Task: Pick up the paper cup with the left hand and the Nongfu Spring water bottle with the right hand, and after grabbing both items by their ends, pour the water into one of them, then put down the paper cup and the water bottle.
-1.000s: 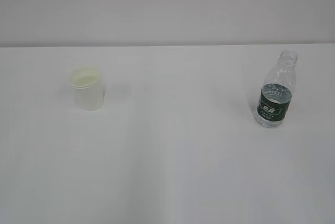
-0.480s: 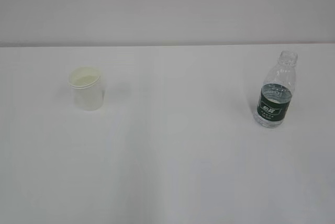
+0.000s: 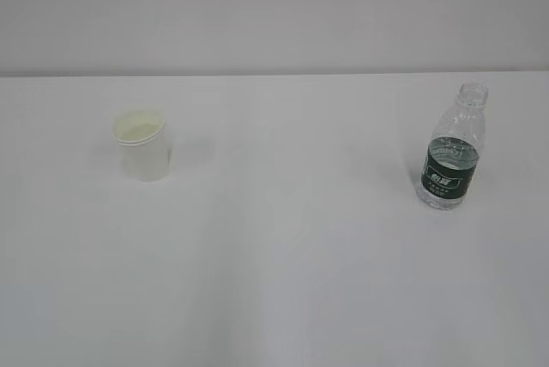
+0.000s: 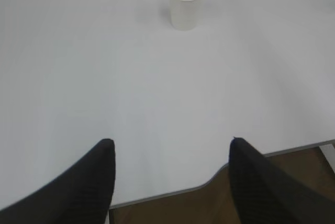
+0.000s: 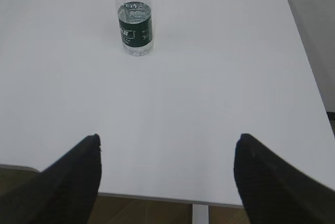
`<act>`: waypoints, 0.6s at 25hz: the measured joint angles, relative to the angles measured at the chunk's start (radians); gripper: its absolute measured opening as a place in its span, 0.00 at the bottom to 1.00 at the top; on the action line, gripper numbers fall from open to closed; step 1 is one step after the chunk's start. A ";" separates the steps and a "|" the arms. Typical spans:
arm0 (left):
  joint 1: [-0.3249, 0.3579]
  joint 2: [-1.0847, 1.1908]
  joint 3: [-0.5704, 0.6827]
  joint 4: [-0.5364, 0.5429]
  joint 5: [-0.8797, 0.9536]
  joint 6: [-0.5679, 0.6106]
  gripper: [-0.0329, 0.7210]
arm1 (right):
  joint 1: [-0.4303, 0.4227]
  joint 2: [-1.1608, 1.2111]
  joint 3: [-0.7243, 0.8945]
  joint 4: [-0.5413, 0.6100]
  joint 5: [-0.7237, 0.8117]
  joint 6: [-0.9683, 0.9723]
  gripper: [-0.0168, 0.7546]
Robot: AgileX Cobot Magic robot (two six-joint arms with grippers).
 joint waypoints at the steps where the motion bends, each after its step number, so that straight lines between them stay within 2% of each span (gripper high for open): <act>1: 0.000 0.000 0.007 0.007 -0.001 0.000 0.69 | 0.000 0.000 0.000 -0.002 0.000 0.000 0.78; 15: 0.000 0.000 0.049 0.025 -0.033 0.000 0.68 | 0.000 0.000 0.066 -0.018 -0.032 0.000 0.78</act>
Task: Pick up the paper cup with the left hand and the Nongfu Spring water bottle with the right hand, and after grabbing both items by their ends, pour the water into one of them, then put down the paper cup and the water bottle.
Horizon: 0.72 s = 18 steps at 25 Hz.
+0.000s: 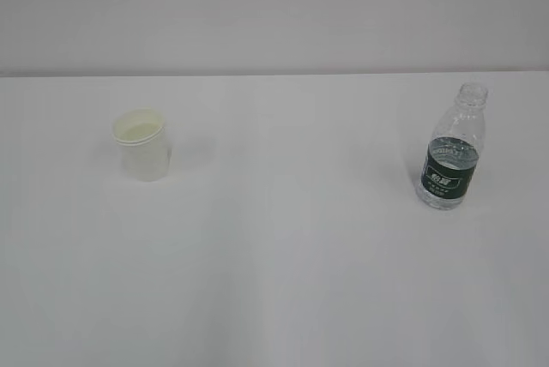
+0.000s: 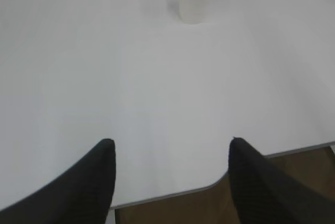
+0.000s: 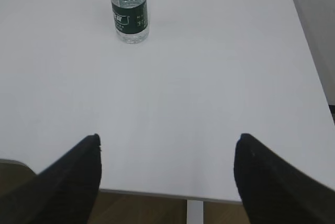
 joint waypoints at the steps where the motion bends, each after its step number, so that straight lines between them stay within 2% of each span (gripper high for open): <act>1: 0.000 0.000 0.002 0.002 -0.011 0.000 0.68 | 0.000 0.000 0.006 0.000 -0.007 0.000 0.78; 14: 0.000 0.000 0.034 0.009 -0.075 0.002 0.69 | 0.000 0.000 0.032 -0.001 -0.059 0.000 0.78; 18: 0.000 0.000 0.034 0.010 -0.075 0.002 0.60 | 0.000 0.000 0.032 -0.001 -0.059 0.000 0.78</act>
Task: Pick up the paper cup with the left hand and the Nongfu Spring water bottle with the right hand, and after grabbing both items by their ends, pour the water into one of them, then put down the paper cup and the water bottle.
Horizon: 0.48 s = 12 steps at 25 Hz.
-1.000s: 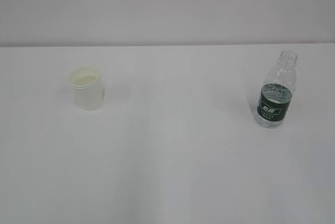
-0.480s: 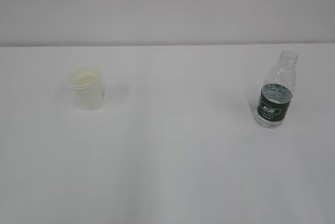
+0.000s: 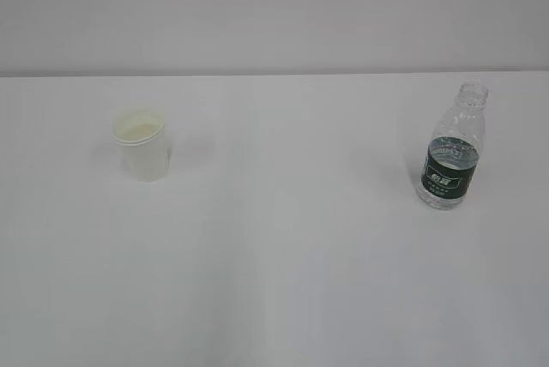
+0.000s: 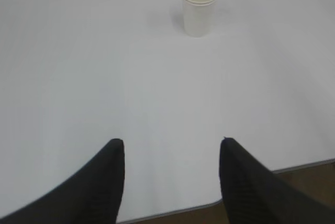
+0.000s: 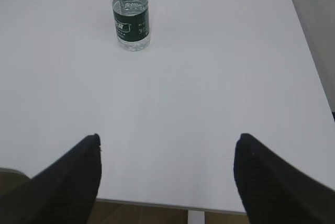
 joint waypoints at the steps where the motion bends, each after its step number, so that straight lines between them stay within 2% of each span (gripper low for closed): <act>1: 0.000 0.000 0.000 0.000 0.000 0.000 0.58 | 0.000 0.000 0.000 0.000 -0.001 0.000 0.78; 9: 0.000 0.000 0.000 0.000 0.000 0.000 0.45 | -0.004 0.000 0.000 0.000 -0.001 0.000 0.78; 12: 0.000 0.000 0.000 0.000 0.000 0.000 0.42 | -0.044 0.000 0.000 0.000 -0.001 0.000 0.78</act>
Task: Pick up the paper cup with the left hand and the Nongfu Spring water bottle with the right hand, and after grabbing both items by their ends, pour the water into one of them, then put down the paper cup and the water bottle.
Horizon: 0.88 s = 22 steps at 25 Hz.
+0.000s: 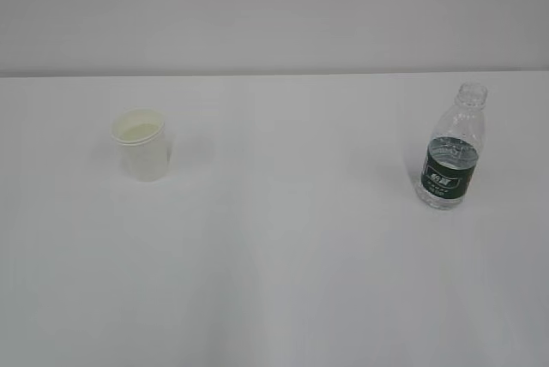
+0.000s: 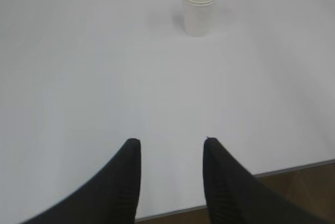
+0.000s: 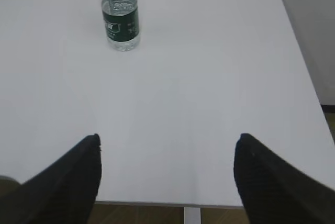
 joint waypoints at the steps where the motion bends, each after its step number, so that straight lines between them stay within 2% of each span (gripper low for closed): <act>1: 0.004 0.000 0.000 0.000 0.000 0.000 0.42 | -0.024 0.000 0.000 0.000 0.000 0.000 0.78; 5: 0.051 0.000 0.000 0.000 0.000 0.000 0.39 | -0.100 0.000 0.000 0.000 0.000 0.000 0.78; 11: 0.165 0.000 0.000 0.000 0.000 0.000 0.37 | -0.106 0.000 0.000 0.000 0.000 0.000 0.78; 22: 0.178 0.000 0.000 0.000 0.000 0.000 0.36 | -0.106 0.000 0.000 0.000 0.000 0.000 0.78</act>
